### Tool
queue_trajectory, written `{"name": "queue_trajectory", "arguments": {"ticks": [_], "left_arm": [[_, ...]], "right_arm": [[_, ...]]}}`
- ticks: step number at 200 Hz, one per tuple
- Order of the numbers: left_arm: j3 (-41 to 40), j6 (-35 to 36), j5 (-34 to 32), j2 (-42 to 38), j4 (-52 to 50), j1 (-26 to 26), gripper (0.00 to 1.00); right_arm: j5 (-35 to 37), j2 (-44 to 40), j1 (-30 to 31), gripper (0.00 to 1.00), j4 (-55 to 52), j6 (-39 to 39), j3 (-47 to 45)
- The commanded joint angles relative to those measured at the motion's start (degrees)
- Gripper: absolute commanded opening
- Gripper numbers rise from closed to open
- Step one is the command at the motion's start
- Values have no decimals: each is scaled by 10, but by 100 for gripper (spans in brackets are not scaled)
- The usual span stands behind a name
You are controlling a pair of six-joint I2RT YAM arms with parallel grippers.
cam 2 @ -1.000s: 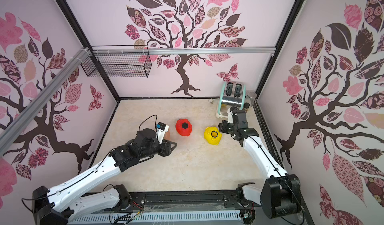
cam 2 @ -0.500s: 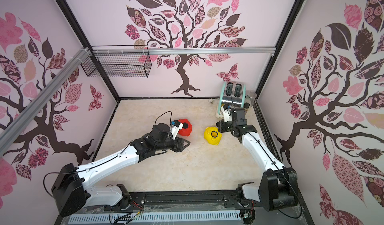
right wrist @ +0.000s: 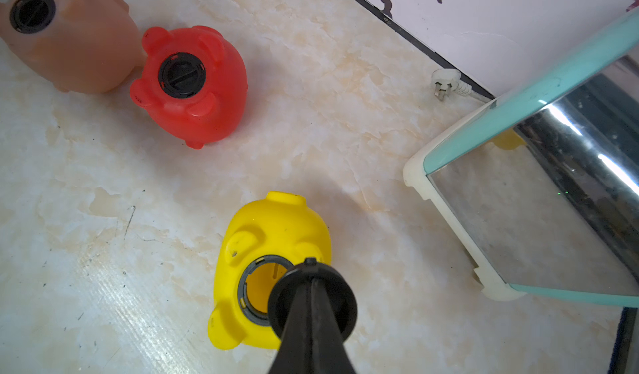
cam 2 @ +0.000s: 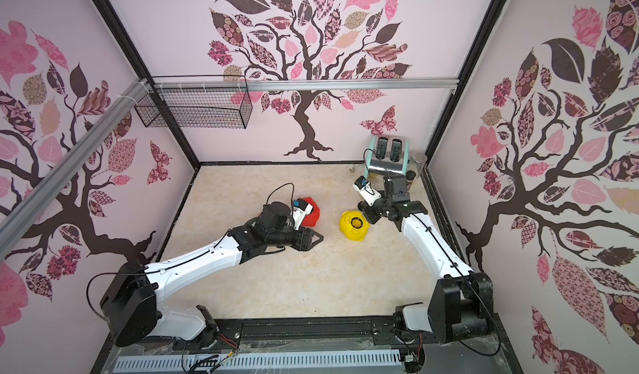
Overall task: Close piggy banks
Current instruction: Insert the knob into the piggy bank.
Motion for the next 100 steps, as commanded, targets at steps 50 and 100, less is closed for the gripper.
{"name": "queue_trajectory", "arguments": {"ticks": [50,100], "left_arm": [[43,-27,15,92,42,3,52],[86,-26,21,145,36,2,51]], "right_arm": [[24,-17,-15,0,109,49,-61],[-48,21,-15,0,11,-69,-26]]}}
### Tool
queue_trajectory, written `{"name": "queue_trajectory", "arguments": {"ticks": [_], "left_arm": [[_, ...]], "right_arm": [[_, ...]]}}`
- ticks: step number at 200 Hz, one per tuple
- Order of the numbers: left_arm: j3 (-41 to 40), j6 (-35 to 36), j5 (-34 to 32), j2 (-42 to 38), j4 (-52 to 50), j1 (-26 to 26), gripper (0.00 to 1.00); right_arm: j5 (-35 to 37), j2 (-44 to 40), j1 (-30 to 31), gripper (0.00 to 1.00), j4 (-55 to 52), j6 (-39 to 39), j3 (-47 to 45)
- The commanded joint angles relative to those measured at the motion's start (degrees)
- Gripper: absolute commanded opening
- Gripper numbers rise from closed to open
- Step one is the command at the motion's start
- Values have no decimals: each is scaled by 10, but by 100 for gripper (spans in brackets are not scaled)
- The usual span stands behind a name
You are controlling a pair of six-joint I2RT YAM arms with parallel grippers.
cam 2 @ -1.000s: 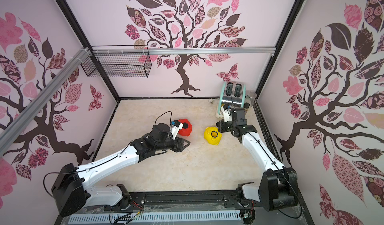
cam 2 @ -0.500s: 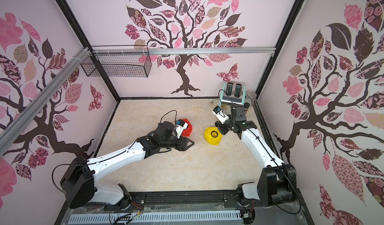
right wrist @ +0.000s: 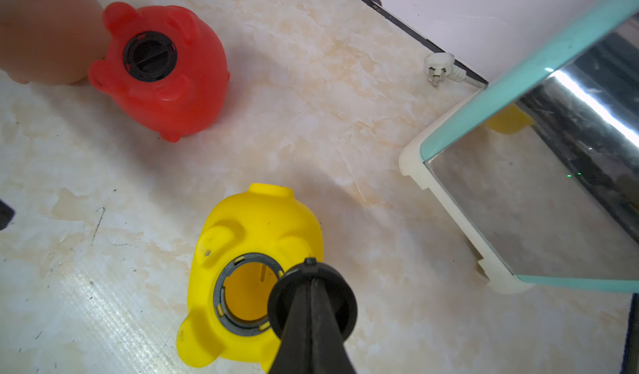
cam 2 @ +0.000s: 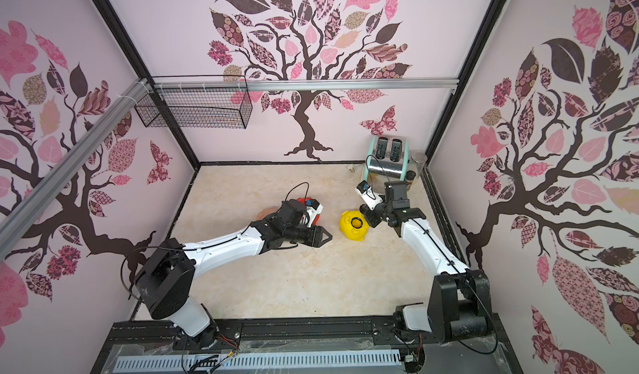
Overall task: Close piggy banks
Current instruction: Insert the knob into the piggy bank.
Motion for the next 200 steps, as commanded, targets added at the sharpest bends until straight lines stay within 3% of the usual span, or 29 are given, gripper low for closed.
{"name": "queue_trajectory", "arguments": {"ticks": [1,56,116,200], "left_arm": [[24,0,8,15,12,2,51],[36,-4,33,32,-16,6,50],[29,-21,42,43,-3,11,50],[42,-37,49,80,15,15,50]], "right_arm": [[-41,16,-1,0,-56,-71,31],[-89,50,5,0,-186,-309,85],[-69,90,8,0,-232,-367,128],[-77,123,9,0,-234,-377,124]]}}
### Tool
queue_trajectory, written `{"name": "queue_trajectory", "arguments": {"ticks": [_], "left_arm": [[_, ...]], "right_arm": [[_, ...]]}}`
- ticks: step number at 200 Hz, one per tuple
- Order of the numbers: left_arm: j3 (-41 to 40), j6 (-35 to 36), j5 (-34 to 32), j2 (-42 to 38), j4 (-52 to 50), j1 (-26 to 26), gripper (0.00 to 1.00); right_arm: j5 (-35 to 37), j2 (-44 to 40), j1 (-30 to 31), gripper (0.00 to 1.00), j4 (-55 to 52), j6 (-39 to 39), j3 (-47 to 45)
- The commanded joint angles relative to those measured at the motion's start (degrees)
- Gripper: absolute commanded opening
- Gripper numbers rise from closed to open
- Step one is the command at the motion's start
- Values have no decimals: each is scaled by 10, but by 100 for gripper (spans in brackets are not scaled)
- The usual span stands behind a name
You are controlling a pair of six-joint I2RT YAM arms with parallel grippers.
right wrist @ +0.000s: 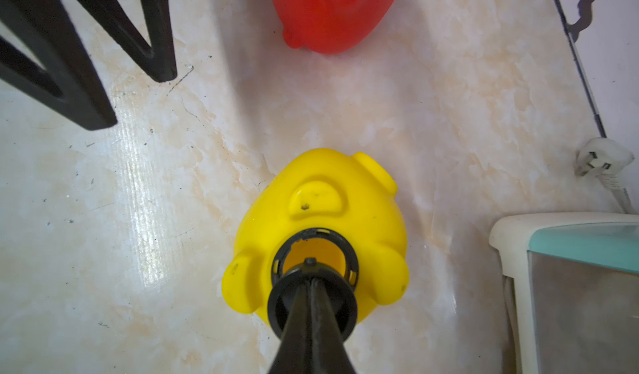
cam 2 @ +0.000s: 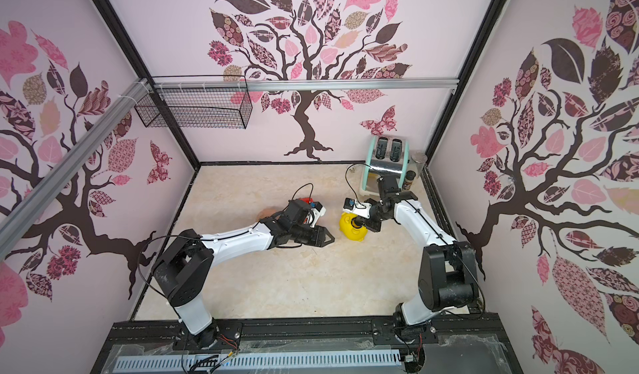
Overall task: Close piggy banks
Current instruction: Insert the knob into the piggy bank, then screw the knob on the piggy bank.
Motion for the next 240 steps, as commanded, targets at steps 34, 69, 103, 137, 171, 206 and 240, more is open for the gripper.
{"name": "queue_trajectory", "arguments": {"ticks": [34,69,103,137,171,206,240], "left_arm": [[30,-9,10,29,23,4,50],[55,-4,9,46,14,3,50],[81,0,8,64,7,4,50],[113,9,7,86,-10,8,50],[138,16,9,104,-20,14,50],[173,21,13,125,-33,21,50],[224,28,21,157,-58,22,50]], "right_arm": [[-18,23,4,0,-13,-8,14],[-21,33,4,0,-14,-6,13],[-18,37,10,0,-7,3,2],[-23,44,17,0,-19,6,2],[-24,46,19,0,-26,13,3],[-22,50,23,0,-29,30,2],[-22,47,26,0,-18,55,-5]]}}
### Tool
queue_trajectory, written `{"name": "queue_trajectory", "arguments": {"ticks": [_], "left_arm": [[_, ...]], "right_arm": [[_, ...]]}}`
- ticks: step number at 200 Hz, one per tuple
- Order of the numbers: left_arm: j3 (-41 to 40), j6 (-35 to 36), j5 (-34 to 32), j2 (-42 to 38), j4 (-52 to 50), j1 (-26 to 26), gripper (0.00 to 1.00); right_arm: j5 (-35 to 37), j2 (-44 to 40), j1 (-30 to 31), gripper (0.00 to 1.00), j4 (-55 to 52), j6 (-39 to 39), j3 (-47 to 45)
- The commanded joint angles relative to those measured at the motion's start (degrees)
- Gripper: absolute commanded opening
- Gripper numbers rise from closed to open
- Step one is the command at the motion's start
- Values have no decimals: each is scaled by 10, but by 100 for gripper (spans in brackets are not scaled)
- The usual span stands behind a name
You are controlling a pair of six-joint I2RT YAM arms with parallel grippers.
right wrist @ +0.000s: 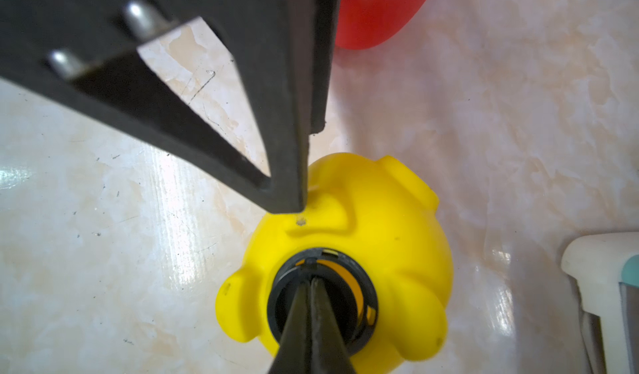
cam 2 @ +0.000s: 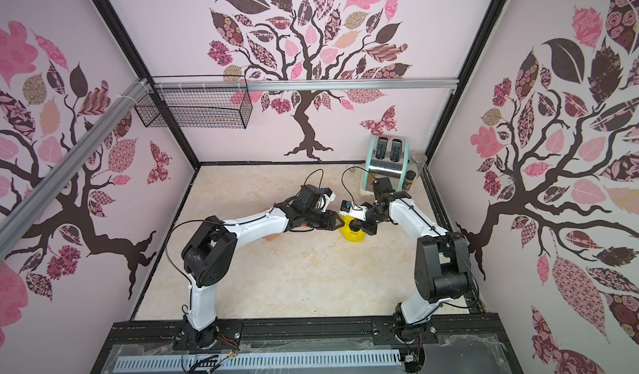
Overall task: Close piggy banks
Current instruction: Screw the knob on the piggy bank.
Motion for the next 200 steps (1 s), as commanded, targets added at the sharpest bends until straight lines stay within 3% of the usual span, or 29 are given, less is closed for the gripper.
{"name": "queue_trajectory", "arguments": {"ticks": [1,200], "left_arm": [[37,17,12,23,-20,1,50],[232,11,66,149,-74,2,46]], "right_arm": [[-3,10,7,0,-10,29,-5],[7,7,3,0,30,151,-5]]}}
